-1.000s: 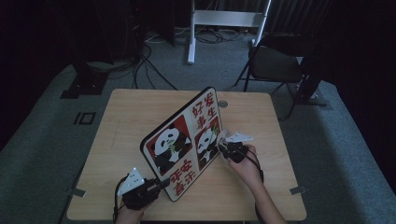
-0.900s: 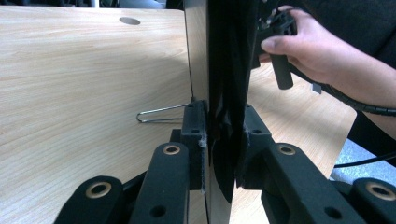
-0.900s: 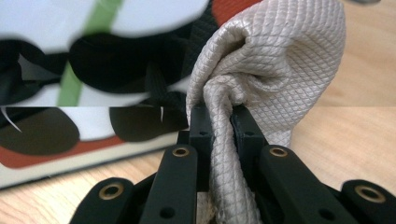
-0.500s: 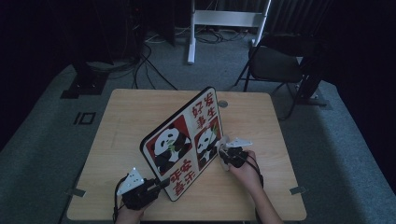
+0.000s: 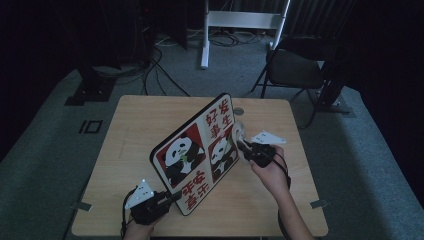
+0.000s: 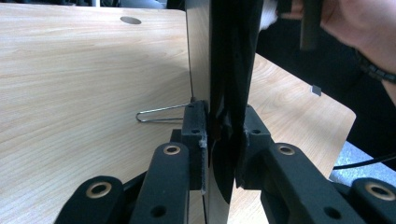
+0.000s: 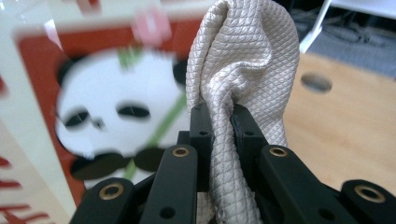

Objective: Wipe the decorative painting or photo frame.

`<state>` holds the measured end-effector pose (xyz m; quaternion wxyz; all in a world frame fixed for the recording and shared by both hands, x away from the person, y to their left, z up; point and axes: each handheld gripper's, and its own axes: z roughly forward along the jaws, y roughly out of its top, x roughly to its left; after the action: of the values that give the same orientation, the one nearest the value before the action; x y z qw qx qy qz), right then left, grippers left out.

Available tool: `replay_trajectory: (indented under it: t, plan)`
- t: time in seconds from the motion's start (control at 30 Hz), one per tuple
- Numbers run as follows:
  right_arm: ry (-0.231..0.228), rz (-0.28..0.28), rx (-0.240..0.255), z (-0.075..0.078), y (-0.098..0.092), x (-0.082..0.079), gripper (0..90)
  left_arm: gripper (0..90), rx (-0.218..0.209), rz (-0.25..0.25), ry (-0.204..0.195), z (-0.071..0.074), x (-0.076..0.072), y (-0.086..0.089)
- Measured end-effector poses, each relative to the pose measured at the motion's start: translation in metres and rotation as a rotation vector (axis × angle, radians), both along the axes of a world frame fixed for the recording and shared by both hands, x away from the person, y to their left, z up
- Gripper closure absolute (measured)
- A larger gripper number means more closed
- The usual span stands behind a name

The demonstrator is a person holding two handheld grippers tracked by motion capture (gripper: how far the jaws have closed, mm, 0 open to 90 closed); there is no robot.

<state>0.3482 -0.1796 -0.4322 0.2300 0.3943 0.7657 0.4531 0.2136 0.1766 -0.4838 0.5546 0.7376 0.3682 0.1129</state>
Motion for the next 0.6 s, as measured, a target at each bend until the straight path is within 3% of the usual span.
replay_trajectory:
  t: [0.33,0.6]
  plan:
    - [-0.141,0.037,0.037,0.061,0.015,-0.001,81.5,77.7,0.007,0.004,-0.004,0.000,0.000,0.000]
    - [-0.217,0.088,0.062,0.097,0.034,-0.001,81.5,77.9,0.004,0.005,-0.003,0.000,0.000,0.000]
